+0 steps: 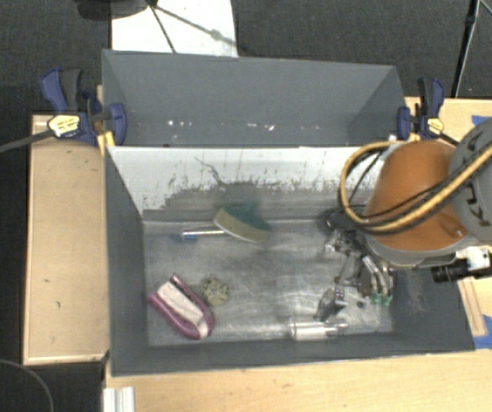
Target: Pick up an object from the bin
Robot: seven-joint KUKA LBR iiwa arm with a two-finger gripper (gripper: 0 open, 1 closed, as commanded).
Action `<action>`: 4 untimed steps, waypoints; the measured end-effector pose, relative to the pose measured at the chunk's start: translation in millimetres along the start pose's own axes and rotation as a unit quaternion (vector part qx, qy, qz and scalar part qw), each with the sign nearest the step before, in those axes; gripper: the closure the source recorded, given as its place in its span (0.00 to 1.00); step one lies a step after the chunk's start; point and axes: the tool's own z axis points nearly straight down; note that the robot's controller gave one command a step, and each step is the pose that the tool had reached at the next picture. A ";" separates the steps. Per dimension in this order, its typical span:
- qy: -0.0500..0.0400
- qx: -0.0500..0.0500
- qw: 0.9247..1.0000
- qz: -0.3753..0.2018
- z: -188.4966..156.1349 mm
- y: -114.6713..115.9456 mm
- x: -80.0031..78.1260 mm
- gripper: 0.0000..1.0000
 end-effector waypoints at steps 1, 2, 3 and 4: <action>0.001 0.000 0.998 -0.064 37.0 -17.2 2.3 0.00; -0.005 0.000 0.990 -0.140 75.7 -23.8 -3.3 0.00; -0.008 0.001 0.972 -0.234 74.7 -11.2 -2.6 0.00; -0.009 0.000 0.972 -0.234 73.8 -10.3 -2.9 1.00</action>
Offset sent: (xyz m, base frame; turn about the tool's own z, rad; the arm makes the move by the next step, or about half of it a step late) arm -0.0057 -0.0157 -0.0364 -0.1296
